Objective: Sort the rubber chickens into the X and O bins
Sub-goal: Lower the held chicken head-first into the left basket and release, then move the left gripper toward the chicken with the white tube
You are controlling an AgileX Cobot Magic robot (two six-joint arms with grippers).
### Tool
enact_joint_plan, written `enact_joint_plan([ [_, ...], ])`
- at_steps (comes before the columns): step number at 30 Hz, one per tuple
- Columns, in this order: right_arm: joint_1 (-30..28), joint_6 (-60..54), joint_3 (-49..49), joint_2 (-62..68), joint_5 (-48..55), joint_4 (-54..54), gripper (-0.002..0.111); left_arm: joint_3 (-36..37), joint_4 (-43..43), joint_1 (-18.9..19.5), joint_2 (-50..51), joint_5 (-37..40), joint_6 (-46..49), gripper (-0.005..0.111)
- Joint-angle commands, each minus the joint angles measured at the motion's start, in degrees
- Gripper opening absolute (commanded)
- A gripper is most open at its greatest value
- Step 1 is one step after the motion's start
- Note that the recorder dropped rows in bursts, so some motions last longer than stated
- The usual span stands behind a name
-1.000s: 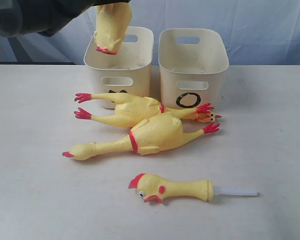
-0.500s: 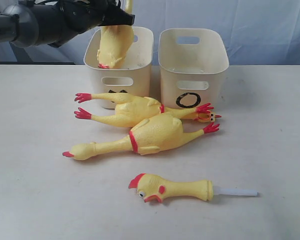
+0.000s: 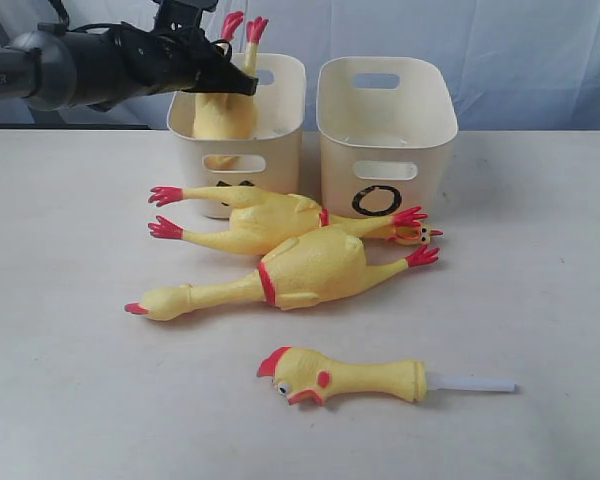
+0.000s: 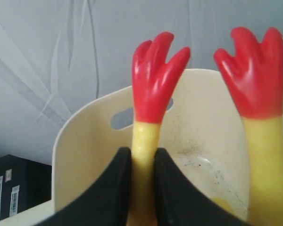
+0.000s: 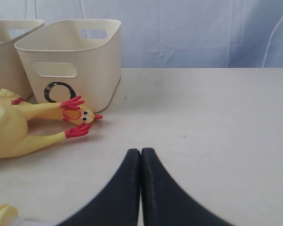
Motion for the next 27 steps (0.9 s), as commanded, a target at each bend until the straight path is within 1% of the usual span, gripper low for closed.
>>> enact_joint_plan([
  [1,0.19,-0.06,0.14,-0.34,-0.35,0.01,0.0,-0.58,0.59,0.19,0.6,0.63,-0.04,0.027],
  [3,0.19,-0.06,0.14,-0.34,-0.35,0.01,0.0,-0.58,0.59,0.19,1.04,0.63,-0.04,0.037],
  [5,0.19,-0.06,0.14,-0.34,-0.35,0.01,0.0,-0.58,0.33,0.19,1.18,0.63,-0.04,0.044],
  [7,0.19,-0.06,0.14,-0.34,-0.35,0.01,0.0,-0.58,0.18,0.19,1.46,0.63,-0.04,0.048],
  [15,0.19,-0.06,0.14,-0.34,-0.35,0.01,0.0,-0.58,0.18,0.19,1.15,-0.17,-0.04,0.049],
  [21,0.19,-0.06,0.14,-0.34,-0.35,0.01,0.0,-0.58,0.42,0.19,-2.16,0.27,-0.04,0.049],
  [25,0.19,-0.06,0.14,-0.34,-0.35,0.01,0.0,-0.58,2.35,0.19,-5.1,3.52,-0.04,0.049],
  [27,0.19,-0.06,0.14,-0.34,-0.35,0.01,0.0,-0.58,4.59,0.19,-6.83,7.5,-0.04,0.048],
])
